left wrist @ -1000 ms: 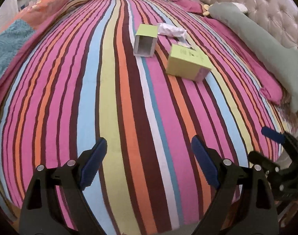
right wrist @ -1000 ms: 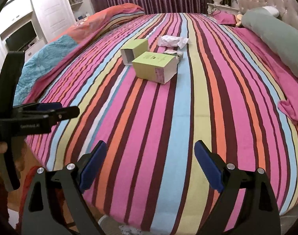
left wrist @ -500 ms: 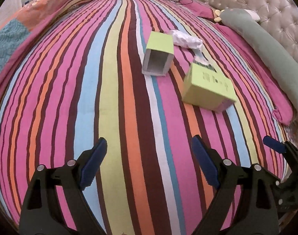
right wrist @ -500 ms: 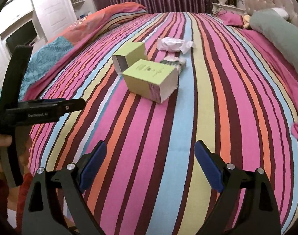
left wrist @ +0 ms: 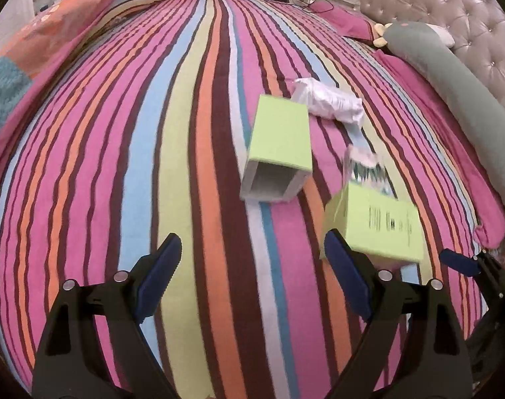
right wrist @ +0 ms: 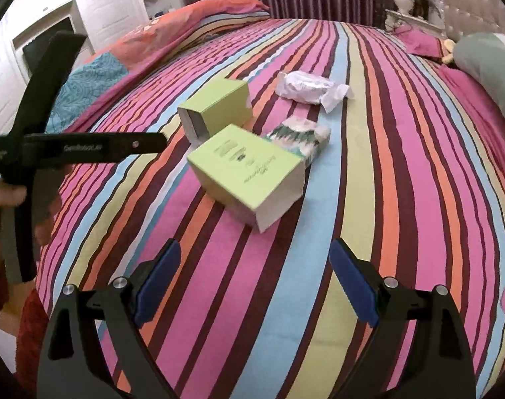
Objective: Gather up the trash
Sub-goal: 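Grasp the flat green box with left tool while right tool grasps the open green box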
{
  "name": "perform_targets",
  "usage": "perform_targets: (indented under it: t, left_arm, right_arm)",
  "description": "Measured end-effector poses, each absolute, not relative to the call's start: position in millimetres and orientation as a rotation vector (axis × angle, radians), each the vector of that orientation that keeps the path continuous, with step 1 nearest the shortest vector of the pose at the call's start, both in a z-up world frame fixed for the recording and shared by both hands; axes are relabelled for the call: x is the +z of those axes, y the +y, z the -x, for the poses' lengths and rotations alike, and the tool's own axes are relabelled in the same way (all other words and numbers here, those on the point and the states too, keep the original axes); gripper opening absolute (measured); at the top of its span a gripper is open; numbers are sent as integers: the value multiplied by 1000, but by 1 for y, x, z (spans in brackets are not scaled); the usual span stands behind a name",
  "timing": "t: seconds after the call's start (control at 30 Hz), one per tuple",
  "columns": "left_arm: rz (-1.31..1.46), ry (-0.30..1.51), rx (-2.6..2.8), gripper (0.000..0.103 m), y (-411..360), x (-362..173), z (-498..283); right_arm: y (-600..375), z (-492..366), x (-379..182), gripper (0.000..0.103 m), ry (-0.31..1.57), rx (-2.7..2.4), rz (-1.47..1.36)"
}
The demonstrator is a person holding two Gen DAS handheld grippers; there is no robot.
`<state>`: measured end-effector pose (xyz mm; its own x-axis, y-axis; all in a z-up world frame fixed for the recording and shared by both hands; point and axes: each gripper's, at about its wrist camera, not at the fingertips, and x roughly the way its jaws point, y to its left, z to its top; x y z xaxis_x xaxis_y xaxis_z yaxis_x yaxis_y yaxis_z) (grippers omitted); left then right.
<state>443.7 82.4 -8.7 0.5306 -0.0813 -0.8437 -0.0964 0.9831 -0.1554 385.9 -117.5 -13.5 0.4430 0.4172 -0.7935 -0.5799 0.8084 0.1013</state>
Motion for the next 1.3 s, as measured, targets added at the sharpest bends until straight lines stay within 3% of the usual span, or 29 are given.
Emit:
perform_targets:
  t: [0.63, 1.3]
  left_arm:
    - [178, 1075, 7, 85, 76, -23, -525]
    - [170, 1111, 33, 85, 79, -38, -542]
  right_arm:
    - [-77, -427, -29, 87, 924, 690, 364]
    - [-62, -432, -35, 86, 1022, 812, 270]
